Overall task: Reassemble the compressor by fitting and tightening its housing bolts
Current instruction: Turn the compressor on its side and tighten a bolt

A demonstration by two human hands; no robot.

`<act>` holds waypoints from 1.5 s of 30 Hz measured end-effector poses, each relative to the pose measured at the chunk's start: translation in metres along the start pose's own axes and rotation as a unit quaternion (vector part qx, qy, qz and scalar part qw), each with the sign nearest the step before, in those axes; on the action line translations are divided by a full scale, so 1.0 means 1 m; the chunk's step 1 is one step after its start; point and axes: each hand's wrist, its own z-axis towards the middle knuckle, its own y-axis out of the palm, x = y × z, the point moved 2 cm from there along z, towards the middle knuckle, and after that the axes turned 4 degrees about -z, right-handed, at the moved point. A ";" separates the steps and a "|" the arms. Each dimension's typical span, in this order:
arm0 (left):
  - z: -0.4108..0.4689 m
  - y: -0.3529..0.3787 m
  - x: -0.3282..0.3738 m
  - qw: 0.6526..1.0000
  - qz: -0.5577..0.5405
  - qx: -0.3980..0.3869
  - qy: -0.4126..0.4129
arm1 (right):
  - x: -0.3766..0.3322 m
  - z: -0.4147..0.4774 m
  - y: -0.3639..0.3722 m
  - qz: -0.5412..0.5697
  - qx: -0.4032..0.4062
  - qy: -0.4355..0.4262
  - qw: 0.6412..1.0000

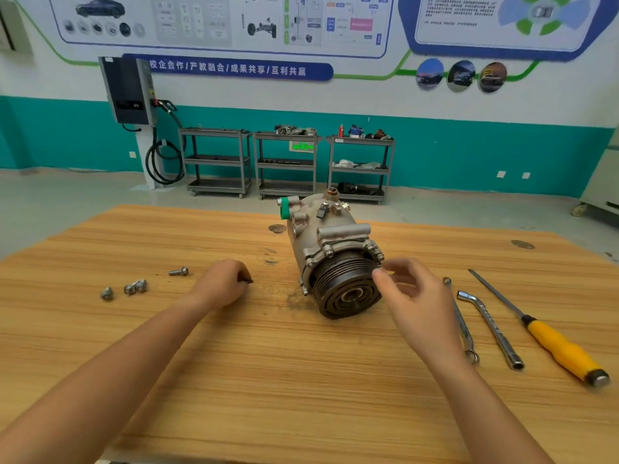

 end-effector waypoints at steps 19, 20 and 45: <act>-0.056 0.025 0.101 0.718 -0.683 -0.032 -0.135 | -0.025 0.000 0.058 -0.268 0.065 -0.213 0.937; -0.055 0.025 0.101 0.715 -0.685 -0.033 -0.136 | -0.024 0.000 0.060 -0.275 0.065 -0.210 0.936; -0.051 0.025 0.096 0.639 -0.754 -0.045 -0.142 | -0.013 0.008 0.077 -0.308 0.120 -0.217 0.919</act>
